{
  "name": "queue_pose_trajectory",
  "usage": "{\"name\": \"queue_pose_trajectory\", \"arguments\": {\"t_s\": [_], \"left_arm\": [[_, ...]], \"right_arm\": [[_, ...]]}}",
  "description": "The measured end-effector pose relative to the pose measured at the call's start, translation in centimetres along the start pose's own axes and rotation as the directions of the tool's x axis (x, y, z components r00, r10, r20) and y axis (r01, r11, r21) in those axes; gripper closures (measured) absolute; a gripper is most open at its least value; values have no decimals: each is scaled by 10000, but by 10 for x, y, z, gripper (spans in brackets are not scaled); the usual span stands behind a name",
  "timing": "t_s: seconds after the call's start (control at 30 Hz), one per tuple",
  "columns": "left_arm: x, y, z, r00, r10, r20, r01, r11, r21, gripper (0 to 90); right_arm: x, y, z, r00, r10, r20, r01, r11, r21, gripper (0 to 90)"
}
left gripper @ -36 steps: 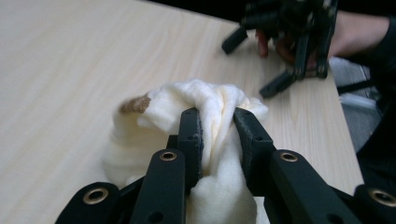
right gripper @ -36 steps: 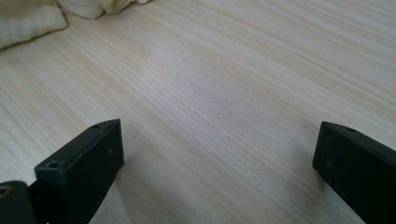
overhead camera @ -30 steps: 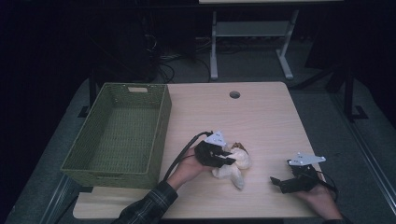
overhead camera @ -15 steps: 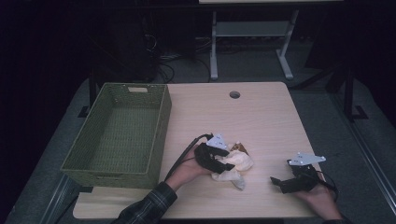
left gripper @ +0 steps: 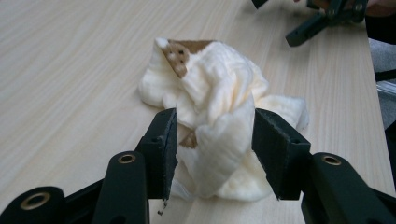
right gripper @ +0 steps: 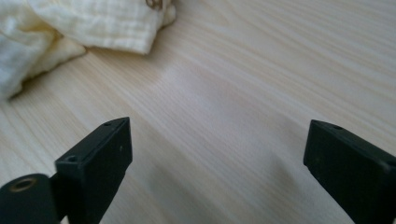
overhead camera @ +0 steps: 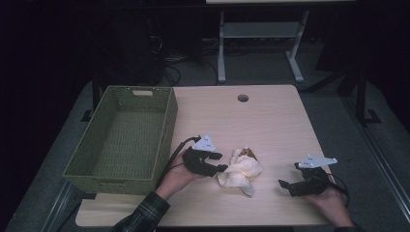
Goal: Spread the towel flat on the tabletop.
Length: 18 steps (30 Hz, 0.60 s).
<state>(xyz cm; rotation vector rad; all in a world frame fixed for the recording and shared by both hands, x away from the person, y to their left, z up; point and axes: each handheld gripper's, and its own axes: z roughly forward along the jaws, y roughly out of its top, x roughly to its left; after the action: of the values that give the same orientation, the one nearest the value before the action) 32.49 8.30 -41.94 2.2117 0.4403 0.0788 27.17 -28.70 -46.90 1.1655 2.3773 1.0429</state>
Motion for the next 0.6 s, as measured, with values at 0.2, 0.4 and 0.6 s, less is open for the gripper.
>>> {"name": "queue_pose_trajectory", "arguments": {"t_s": [0.2, 0.4, 0.6], "left_arm": [[-7, -4, 14, 9998, 167, 66, -170, 9988, 451, 484], [-6, -4, 14, 9996, 286, -32, -283, 9975, 649, 757], [1, 3, -4, 9991, 111, -418, -103, 9997, 202, 850]], "right_arm": [[2, 7, -2, 9996, -91, -269, 79, 9990, -436, 145], [2, 13, 1, 9994, -152, -326, 136, 9987, -490, 146], [5, 21, 1, 9984, -311, -481, 272, 9964, -804, 215]]}}
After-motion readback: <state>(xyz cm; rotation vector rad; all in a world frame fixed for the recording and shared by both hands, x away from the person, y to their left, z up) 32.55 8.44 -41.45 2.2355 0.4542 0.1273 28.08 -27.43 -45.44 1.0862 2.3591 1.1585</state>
